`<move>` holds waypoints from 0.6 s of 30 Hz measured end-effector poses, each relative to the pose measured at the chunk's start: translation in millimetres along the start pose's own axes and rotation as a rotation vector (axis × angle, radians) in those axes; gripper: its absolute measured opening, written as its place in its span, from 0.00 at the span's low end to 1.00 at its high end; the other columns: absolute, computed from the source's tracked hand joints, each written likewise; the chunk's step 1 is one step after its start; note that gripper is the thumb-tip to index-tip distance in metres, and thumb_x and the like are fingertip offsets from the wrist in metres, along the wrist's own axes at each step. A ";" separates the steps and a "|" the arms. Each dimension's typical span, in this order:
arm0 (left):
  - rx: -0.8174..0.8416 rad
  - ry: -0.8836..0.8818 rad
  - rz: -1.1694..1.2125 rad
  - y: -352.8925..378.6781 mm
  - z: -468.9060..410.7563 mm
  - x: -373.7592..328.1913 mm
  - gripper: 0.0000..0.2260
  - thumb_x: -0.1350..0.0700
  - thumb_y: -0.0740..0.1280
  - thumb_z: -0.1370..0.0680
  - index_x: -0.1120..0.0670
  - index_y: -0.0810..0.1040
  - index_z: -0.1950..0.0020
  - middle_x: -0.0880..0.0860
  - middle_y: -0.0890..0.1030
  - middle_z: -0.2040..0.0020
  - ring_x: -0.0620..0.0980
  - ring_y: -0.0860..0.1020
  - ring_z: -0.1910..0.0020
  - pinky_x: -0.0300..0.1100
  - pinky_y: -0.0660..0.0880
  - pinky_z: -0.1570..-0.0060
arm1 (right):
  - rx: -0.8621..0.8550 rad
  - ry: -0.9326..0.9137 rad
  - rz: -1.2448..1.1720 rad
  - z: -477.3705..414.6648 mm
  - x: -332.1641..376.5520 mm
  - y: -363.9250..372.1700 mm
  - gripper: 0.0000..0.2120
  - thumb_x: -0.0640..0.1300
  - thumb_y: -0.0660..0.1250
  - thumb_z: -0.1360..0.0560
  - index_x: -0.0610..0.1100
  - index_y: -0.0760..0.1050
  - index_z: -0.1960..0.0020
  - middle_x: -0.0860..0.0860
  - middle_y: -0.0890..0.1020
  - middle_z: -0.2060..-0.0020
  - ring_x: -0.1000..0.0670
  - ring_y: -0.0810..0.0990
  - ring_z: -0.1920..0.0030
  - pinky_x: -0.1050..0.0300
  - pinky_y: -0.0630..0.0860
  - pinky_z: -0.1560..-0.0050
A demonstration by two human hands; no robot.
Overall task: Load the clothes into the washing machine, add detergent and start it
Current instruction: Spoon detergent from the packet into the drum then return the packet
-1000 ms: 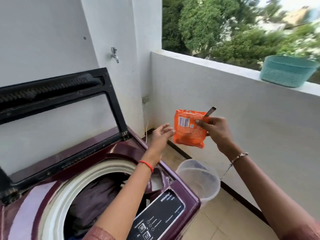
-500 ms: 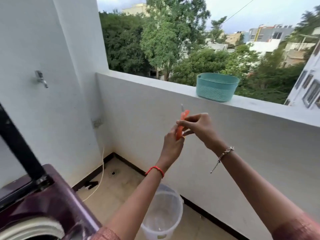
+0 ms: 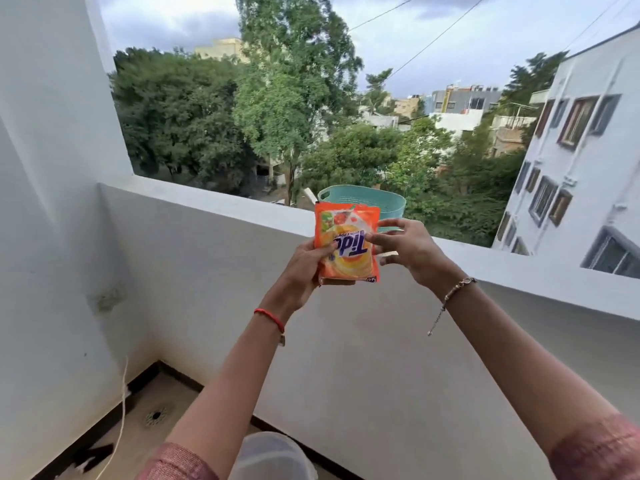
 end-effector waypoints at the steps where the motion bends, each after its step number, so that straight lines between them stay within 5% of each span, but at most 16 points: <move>1: 0.023 0.012 -0.007 -0.4 -14.8 -3.6 0.08 0.62 0.58 0.20 0.55 0.76 0.46 0.52 0.84 0.56 0.51 0.83 0.61 0.54 0.80 0.60 | 0.007 0.000 -0.006 -10.0 2.3 -3.8 0.12 0.34 0.70 0.30 0.36 0.73 0.48 0.45 0.79 0.67 0.54 0.75 0.76 0.63 0.73 0.76; 3: 0.066 0.044 -0.035 -0.5 -45.4 -12.1 0.09 0.63 0.59 0.20 0.56 0.76 0.46 0.50 0.85 0.59 0.50 0.83 0.62 0.52 0.81 0.62 | 0.007 -0.043 0.024 -33.0 7.6 -11.3 0.04 0.33 0.70 0.29 0.37 0.76 0.56 0.49 0.80 0.73 0.55 0.74 0.77 0.63 0.72 0.76; 7: 0.055 0.155 -0.242 -0.5 -108.3 -35.7 0.07 0.65 0.61 0.22 0.55 0.76 0.55 0.46 0.81 0.72 0.40 0.77 0.76 0.32 0.72 0.77 | -0.112 -0.111 -0.048 -83.8 23.9 -24.9 0.03 0.31 0.69 0.30 0.35 0.77 0.61 0.50 0.80 0.77 0.54 0.74 0.78 0.62 0.75 0.74; 14: -0.008 0.234 -0.442 -7.9 -223.0 -53.4 0.04 0.66 0.67 0.25 0.59 0.79 0.56 0.44 0.80 0.75 0.39 0.78 0.76 0.34 0.75 0.75 | -0.268 -0.125 0.064 -173.4 32.5 -38.4 0.06 0.30 0.68 0.29 0.33 0.75 0.64 0.42 0.78 0.72 0.49 0.75 0.77 0.59 0.78 0.74; 18: 0.021 0.111 -0.652 -21.6 -278.3 -35.7 0.05 0.65 0.66 0.25 0.60 0.78 0.60 0.54 0.80 0.66 0.48 0.79 0.68 0.41 0.79 0.69 | -0.312 -0.065 0.195 -212.3 14.3 -47.8 0.09 0.30 0.68 0.29 0.31 0.74 0.68 0.41 0.77 0.74 0.48 0.76 0.78 0.57 0.79 0.74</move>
Point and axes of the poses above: each hand's wrist, its own z-axis away from the middle knuckle, its own y-axis out of the palm, x = y × z, the point moved 1 cm from there along -z, towards the middle knuckle
